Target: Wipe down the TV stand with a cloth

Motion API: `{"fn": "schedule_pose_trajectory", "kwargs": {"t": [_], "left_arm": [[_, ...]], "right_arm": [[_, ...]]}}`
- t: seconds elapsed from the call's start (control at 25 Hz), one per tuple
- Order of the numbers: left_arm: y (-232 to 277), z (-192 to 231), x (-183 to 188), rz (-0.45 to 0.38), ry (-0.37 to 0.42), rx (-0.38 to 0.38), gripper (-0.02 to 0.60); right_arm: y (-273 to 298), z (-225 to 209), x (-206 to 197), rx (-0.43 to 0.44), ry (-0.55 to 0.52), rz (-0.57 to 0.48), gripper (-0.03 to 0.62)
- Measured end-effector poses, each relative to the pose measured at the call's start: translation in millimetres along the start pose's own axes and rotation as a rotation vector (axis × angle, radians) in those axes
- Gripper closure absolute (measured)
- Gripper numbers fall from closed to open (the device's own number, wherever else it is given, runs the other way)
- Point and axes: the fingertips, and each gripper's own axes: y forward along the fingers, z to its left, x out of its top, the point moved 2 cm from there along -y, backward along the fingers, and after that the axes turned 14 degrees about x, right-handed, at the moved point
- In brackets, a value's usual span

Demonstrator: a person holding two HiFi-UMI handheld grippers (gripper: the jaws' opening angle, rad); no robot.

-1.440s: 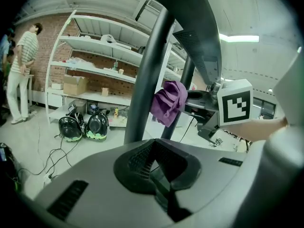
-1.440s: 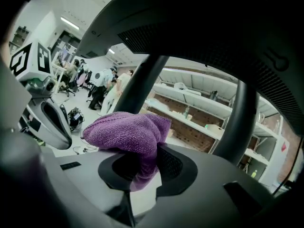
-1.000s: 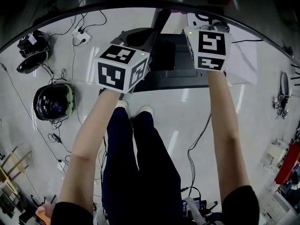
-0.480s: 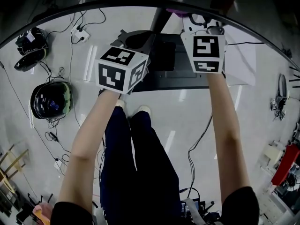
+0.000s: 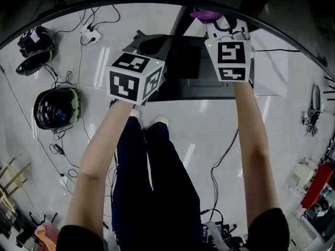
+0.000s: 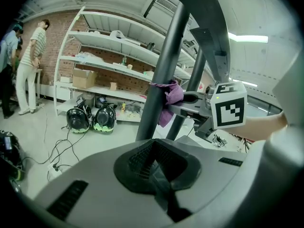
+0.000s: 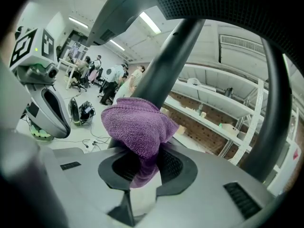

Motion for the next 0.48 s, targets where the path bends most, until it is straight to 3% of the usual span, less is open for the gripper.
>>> {"fn": "schedule_pose_trajectory", "kwargs": {"t": [0.48], "left_arm": [[6.2, 15.9, -12.9, 0.016, -0.017, 0.036, 0.575]], "right_arm": [[25.0, 16.3, -42.3, 0.127, 0.072, 0.075, 0.496]]}}
